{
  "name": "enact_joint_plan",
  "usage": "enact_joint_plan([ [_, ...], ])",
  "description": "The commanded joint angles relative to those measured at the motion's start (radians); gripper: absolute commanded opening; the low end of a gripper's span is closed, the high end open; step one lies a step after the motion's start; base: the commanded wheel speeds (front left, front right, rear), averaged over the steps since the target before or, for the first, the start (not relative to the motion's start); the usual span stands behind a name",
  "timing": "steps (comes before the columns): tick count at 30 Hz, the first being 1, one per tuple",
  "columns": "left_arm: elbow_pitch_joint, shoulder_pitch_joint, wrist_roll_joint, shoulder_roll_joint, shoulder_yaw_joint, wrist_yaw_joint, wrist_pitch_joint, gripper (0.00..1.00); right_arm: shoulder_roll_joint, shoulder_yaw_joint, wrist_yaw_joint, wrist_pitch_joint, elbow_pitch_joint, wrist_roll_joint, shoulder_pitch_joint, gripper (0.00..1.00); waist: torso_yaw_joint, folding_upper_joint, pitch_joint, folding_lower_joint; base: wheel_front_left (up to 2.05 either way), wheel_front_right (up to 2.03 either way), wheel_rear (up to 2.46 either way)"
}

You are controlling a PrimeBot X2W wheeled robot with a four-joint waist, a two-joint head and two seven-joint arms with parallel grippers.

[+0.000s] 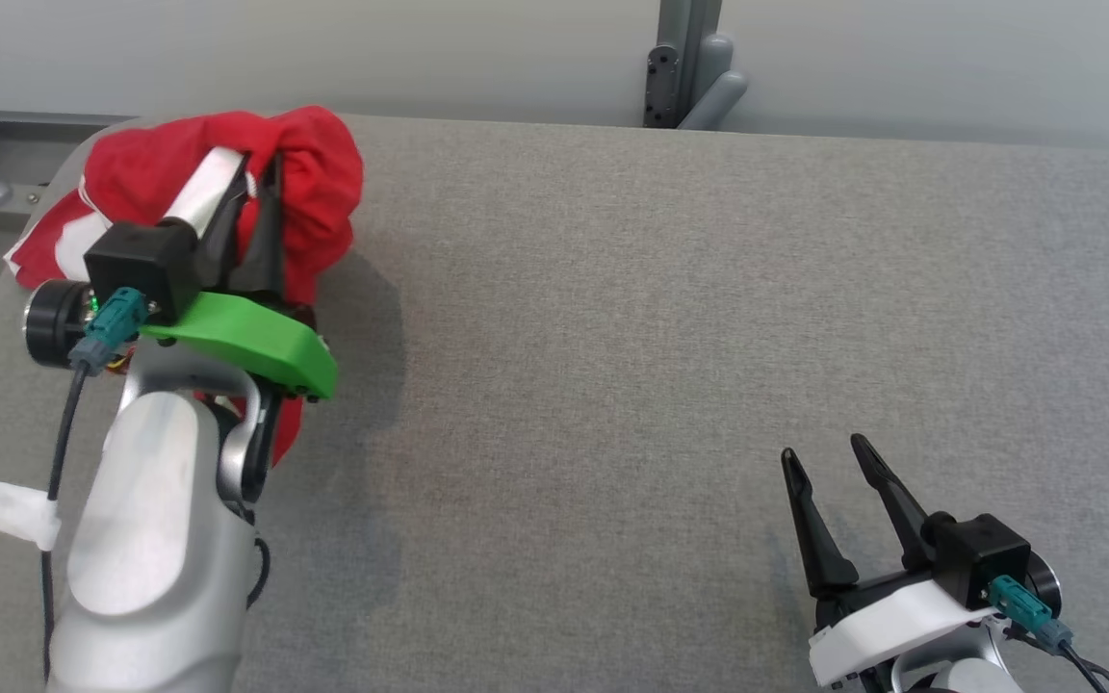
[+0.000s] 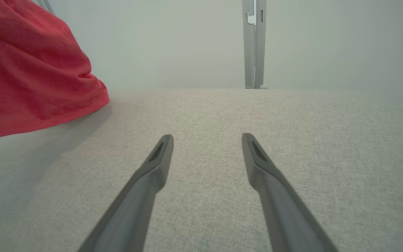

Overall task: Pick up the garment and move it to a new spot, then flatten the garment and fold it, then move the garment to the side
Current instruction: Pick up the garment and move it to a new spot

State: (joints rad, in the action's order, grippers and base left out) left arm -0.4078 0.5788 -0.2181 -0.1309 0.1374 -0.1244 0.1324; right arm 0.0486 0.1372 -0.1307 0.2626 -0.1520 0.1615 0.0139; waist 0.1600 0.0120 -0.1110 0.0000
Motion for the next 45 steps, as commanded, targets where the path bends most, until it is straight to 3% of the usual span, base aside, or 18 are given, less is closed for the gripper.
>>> enact_joint_plan([
  [1,0.062,-0.023,-0.011,0.014,0.020,-0.006,-0.024,0.00,0.004,-0.003,0.000,0.003,0.001,0.007,-0.014,1.00,-0.033,-0.0120,0.015,0.0000,0.00,0.00,0.00],
  [9,0.374,-0.101,-0.087,0.064,0.170,-0.005,-0.153,0.00,0.003,-0.005,0.000,0.003,0.007,0.023,-0.023,1.00,-0.118,-0.0120,0.014,0.0000,0.00,0.00,0.00],
  [17,0.498,-0.081,-0.174,0.078,0.326,0.016,-0.172,0.00,0.003,-0.002,0.000,0.003,0.007,0.035,-0.013,1.00,-0.197,-0.0120,-0.003,0.0000,0.00,0.00,0.00],
  [20,0.502,-0.062,-0.209,0.079,0.392,0.050,-0.154,0.00,0.003,0.006,0.000,0.003,0.000,0.036,-0.010,1.00,-0.228,-0.0120,-0.011,0.0000,0.00,0.00,0.00],
  [25,0.390,-0.057,-0.208,0.078,0.448,0.096,-0.126,0.00,0.003,0.010,0.000,0.003,-0.005,0.042,-0.003,1.00,-0.274,-0.0120,-0.019,0.0000,0.00,0.00,0.00],
  [37,-0.127,-0.096,-0.144,-0.004,0.454,0.149,-0.061,0.00,0.003,0.000,0.000,0.003,-0.021,0.035,-0.027,1.00,-0.303,-0.0120,0.002,0.0000,0.00,0.00,0.00],
  [45,-0.354,-0.076,-0.167,0.008,0.446,0.136,-0.003,0.00,0.003,0.008,0.000,0.003,-0.030,0.043,-0.025,1.00,-0.282,-0.0120,0.009,0.0000,0.00,0.00,0.00],
])
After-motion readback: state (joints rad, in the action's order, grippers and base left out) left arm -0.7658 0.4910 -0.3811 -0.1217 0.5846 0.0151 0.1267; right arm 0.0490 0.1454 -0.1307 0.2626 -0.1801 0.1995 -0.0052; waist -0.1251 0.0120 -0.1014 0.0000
